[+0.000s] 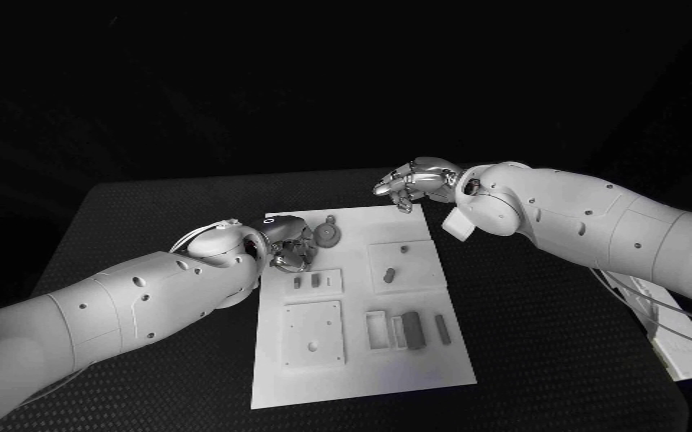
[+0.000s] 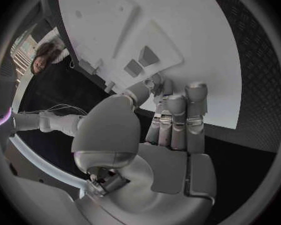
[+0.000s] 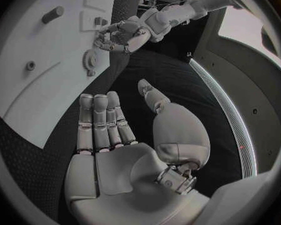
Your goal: Assemble the parts on the task board
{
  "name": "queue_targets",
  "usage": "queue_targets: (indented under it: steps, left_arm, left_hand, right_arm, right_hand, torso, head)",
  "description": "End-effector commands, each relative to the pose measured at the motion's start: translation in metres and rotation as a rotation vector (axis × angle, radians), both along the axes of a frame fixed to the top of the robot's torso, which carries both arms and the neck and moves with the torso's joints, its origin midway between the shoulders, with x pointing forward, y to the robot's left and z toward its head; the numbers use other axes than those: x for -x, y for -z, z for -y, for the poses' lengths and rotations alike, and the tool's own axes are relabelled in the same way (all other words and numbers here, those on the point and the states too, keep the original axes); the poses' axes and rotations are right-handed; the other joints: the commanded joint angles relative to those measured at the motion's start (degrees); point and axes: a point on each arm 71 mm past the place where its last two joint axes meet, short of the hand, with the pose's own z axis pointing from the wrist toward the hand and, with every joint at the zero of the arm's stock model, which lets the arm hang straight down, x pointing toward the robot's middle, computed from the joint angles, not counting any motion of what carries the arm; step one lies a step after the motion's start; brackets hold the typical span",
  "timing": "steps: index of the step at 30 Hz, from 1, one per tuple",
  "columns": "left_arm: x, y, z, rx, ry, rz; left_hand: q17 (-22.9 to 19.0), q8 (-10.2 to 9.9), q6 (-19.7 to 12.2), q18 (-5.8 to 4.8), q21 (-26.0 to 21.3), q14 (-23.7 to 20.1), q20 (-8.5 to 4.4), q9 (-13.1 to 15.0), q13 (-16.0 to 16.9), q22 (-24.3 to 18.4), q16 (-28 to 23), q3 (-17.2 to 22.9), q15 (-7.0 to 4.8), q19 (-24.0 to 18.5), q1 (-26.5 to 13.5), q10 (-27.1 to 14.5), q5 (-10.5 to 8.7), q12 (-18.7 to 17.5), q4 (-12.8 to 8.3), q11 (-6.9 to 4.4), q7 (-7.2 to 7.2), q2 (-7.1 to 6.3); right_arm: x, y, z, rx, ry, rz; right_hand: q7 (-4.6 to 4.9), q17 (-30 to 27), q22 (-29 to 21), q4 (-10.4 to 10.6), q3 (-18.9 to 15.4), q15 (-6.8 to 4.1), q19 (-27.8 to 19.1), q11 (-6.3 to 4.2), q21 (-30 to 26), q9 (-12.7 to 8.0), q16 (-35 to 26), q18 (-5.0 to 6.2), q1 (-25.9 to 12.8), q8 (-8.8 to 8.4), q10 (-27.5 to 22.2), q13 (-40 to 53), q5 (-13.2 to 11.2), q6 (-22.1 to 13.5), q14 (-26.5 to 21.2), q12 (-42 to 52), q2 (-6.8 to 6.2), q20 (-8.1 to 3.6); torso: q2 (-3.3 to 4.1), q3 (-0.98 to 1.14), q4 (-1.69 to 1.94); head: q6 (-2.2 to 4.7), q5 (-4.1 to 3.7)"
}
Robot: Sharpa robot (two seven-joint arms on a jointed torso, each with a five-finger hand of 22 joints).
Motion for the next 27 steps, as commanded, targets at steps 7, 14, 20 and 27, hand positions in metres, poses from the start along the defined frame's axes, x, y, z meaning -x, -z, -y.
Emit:
queue_targets:
  steps: [7,14,20,27]
  left_arm:
    - [0.0,0.001,-0.002,0.001,-0.017,-0.007]
    - [-0.002,0.002,-0.009,-0.006,-0.035,-0.006]
    - [-0.004,0.003,-0.013,-0.015,-0.044,-0.011]
    - [-0.005,0.003,-0.018,-0.016,-0.056,-0.005]
  left_hand:
    - [-0.1,-0.1,-0.5,8.67,0.1,-0.3,0.05,-0.1,0.5,1.1,0.4,-0.6,-0.21,-0.4,-0.2,0.4,0.06,0.4,0.1,-0.21,-0.09,-0.94]
    - [-0.1,0.2,-0.7,8.56,0.2,-0.2,-0.23,-0.1,1.4,1.1,0.6,-0.9,-0.64,-0.2,-0.3,0.9,0.06,1.8,0.3,-0.65,-0.17,-1.32]
    - [-0.1,0.3,-0.9,8.46,0.2,-0.2,-0.32,-0.2,1.8,1.1,0.7,-1.1,-0.62,-0.2,-0.2,0.2,0.07,2.5,0.3,-0.62,-0.28,-1.45]
    - [-0.1,0.8,-0.7,8.31,0.2,-0.5,-0.38,-0.1,2.5,1.1,0.8,-1.1,-0.59,-0.3,-0.2,-0.8,0.08,4.0,0.5,-0.6,-0.95,-1.48]
  right_arm:
    - [0.001,0.0,-0.002,-0.008,-0.021,0.0]
    - [0.001,0.001,-0.001,-0.007,-0.019,-0.001]
    - [0.001,0.001,0.0,-0.007,-0.018,-0.001]
    - [0.001,0.001,0.0,-0.006,-0.016,-0.001]
  right_hand:
    - [0.3,-0.1,0.0,-0.1,0.0,-0.07,0.4,-0.04,-0.3,-0.1,0.3,0.71,-0.1,-0.1,-0.4,-0.1,-0.3,0.0,-0.3,0.4,0.64,-0.03]
    - [0.3,-0.1,0.0,-0.1,0.0,-0.07,0.4,-0.04,-0.3,-0.1,0.3,0.71,-0.1,-0.09,-0.4,-0.1,-0.3,0.0,-0.3,0.4,0.65,-0.04]
    - [0.3,-0.1,0.0,-0.1,0.0,-0.07,0.4,-0.04,-0.3,-0.1,0.3,0.71,-0.1,-0.09,-0.4,-0.1,-0.3,0.0,-0.3,0.4,0.66,-0.04]
    - [0.3,-0.1,0.0,-0.1,0.0,-0.07,0.4,-0.04,-0.3,-0.1,0.3,0.71,-0.1,-0.09,-0.4,-0.1,-0.3,0.0,-0.3,0.4,0.66,-0.04]
  torso:
    - [0.0,0.0,-0.02]
    - [-0.03,0.01,0.0]
    - [-0.01,0.01,0.0]
    - [-0.02,-0.01,-0.01]
  head:
    - [0.13,-0.11]
    - [0.1,-0.07]
    - [0.2,-0.12]
    - [0.04,-0.09]
